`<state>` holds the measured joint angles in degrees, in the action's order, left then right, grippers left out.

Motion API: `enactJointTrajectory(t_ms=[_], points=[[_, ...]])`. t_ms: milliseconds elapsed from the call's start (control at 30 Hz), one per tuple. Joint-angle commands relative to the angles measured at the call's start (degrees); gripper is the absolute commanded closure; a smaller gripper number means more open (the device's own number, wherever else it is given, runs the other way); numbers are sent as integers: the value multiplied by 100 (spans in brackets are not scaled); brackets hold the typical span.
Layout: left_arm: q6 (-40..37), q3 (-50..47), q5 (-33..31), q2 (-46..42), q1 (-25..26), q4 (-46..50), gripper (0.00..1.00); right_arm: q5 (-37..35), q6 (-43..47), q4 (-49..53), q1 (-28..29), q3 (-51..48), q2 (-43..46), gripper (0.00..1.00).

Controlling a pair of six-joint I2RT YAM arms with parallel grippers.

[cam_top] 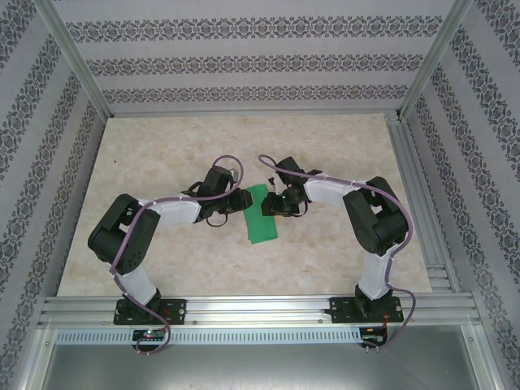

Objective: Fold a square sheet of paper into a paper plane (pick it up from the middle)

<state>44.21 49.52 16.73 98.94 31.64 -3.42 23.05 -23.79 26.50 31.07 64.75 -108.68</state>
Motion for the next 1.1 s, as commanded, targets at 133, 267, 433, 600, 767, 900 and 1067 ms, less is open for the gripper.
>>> enactJointTrajectory(t_ms=[133, 267, 433, 600, 767, 900, 1067], points=[[-91, -98, -329, -354, 64, 163, 70, -283, 824, 289, 72, -11, -148, 63], [-74, -124, -407, -401, 62, 175, 70, -468, 1085, 449, 146, 97, -232, 64], [-75, -126, -399, -393, 62, 179, 70, -628, 1158, 505, 175, 168, -275, 63], [-78, -124, -386, -375, 60, 175, 70, -708, 1153, 548, 206, 239, -377, 60], [-75, -117, -390, -356, 62, 184, 70, -727, 1078, 564, 205, 291, -460, 60], [-82, -118, -347, -322, 61, 164, 70, -749, 1077, 576, 204, 292, -504, 60], [-83, -82, -179, -218, 62, 107, 71, -785, 1076, 588, 213, 301, -540, 60]])
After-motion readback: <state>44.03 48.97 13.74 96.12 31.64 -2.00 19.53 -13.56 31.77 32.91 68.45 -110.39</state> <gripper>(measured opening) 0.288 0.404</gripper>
